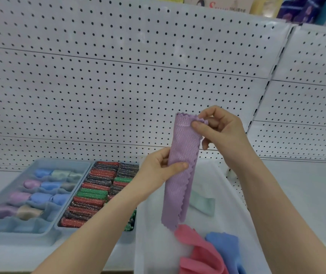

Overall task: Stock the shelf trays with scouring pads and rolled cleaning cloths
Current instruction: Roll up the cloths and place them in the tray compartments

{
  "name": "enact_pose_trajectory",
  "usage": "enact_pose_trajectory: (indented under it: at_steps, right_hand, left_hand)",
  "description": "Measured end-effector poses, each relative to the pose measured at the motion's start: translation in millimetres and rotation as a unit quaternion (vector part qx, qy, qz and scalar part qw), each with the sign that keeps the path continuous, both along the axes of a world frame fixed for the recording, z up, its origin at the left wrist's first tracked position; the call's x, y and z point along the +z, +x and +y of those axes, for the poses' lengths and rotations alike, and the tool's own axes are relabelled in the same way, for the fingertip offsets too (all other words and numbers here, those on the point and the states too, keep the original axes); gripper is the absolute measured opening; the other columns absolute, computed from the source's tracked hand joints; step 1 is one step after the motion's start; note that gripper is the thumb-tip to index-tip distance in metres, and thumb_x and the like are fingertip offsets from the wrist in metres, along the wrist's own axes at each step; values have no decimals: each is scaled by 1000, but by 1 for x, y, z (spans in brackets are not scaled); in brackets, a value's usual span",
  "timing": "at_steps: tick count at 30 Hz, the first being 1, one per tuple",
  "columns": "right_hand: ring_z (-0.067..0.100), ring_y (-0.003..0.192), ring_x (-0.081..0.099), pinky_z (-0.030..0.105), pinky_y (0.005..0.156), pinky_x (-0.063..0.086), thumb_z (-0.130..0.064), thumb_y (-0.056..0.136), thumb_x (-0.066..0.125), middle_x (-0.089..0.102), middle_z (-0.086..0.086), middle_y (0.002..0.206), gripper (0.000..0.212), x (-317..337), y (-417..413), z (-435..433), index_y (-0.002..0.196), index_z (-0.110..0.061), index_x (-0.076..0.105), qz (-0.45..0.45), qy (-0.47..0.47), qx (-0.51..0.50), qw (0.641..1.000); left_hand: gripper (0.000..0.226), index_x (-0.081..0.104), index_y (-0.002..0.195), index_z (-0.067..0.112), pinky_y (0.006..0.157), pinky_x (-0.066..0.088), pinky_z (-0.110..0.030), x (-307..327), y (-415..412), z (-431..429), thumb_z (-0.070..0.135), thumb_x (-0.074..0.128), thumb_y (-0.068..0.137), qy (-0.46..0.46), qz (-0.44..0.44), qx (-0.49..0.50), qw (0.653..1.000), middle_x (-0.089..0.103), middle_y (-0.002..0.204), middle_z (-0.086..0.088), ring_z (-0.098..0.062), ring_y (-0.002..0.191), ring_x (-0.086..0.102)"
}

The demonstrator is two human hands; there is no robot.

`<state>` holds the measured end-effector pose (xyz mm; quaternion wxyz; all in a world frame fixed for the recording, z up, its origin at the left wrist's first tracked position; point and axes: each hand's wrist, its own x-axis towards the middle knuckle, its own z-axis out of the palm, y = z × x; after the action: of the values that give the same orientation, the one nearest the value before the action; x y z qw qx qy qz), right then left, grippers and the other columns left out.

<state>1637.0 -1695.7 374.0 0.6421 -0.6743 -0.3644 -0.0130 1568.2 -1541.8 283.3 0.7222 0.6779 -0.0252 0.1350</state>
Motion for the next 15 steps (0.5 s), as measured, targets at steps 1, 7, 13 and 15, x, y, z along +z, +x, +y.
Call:
enact_pose_trajectory:
  at_steps: [1,7,13,15]
  right_hand:
    - [17,58,48,25,48,47,-4,88,68,59,3,65,13,1,1,1,83,-14,61,1,0,1,1000]
    - [15,50,47,23,44,44,-8,92,64,57,13,68,12,9,10,5,86,-15,57,-9,-19,-31,999]
    - [16,56,56,28,48,50,-18,90,68,69,7,72,11,-7,26,9,95,-12,60,-20,-58,-114,992]
    - [15,64,68,33,58,58,-38,91,63,73,-1,80,24,-26,30,7,99,-16,61,-18,-166,-181,969]
  left_hand:
    - [25,67,105,17,77,58,-27,-2,-1,-2,4,70,84,-1,-4,-1,1000,75,94,5,-13,85,70]
    - [12,67,99,16,63,51,-18,-11,-5,-8,12,67,88,11,-6,33,999,72,83,11,-5,73,66]
    - [10,74,93,13,76,58,-31,-21,-4,-5,8,71,85,-21,40,77,996,76,87,0,-15,81,69]
    - [11,73,94,11,70,58,-27,-21,-3,-5,6,71,85,-74,66,85,991,76,85,-2,-15,76,69]
